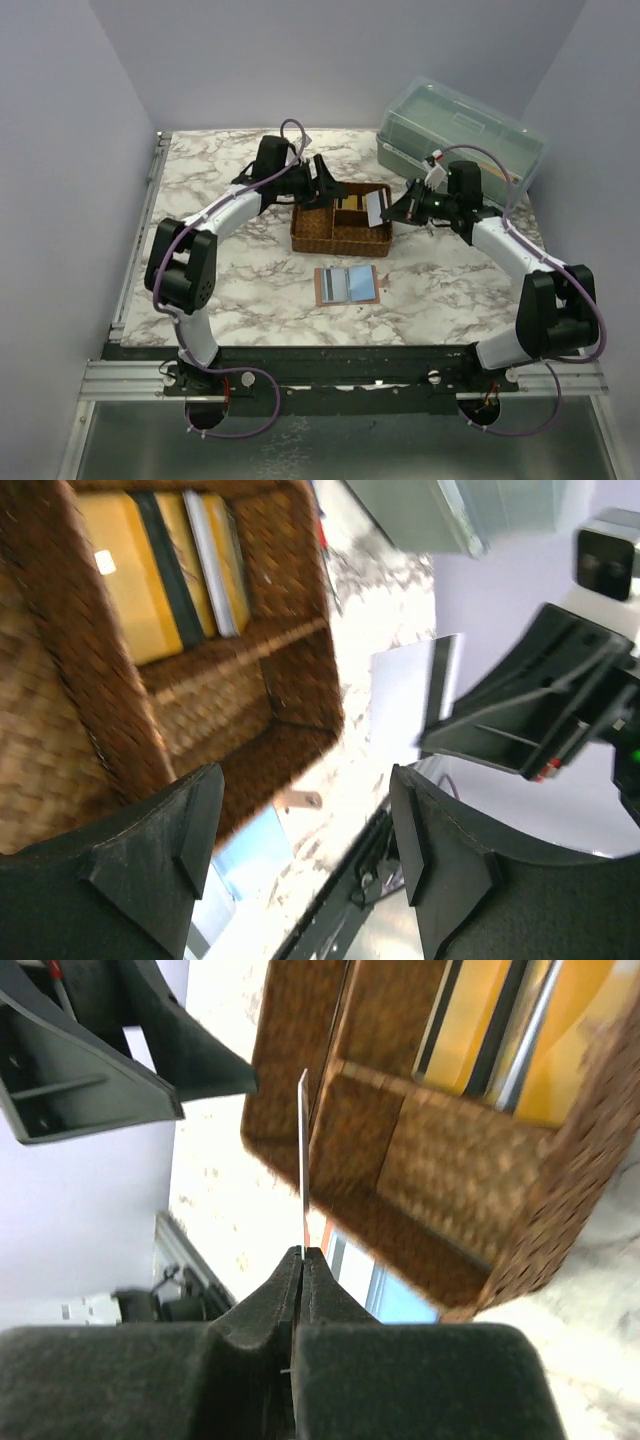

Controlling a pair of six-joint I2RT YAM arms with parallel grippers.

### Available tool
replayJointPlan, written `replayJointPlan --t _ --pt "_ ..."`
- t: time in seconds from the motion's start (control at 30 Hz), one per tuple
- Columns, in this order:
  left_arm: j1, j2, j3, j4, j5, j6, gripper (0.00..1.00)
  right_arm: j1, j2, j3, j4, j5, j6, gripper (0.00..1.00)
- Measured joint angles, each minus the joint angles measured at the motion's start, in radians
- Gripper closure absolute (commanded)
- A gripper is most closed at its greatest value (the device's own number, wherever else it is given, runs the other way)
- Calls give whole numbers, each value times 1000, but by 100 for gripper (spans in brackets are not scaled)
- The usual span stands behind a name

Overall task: Put the credit cards into the card holder
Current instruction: Insert the credit card into the card holder.

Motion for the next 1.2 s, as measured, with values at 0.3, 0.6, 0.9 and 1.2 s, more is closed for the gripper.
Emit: replayJointPlan --t 0.3,0.6,0.9,1.2 --pt "-49 -371 -562 270 119 -141 23 192 -161 -334 259 -68 155 100" --pt "-79 -466 -901 605 107 -381 28 296 -115 -540 683 -67 407 100" --pt "-104 -433 -964 823 94 -499 31 314 -140 -513 574 40 395 100" --pt "-226 -396 -813 521 -50 -329 39 314 -299 -399 -26 284 171 100"
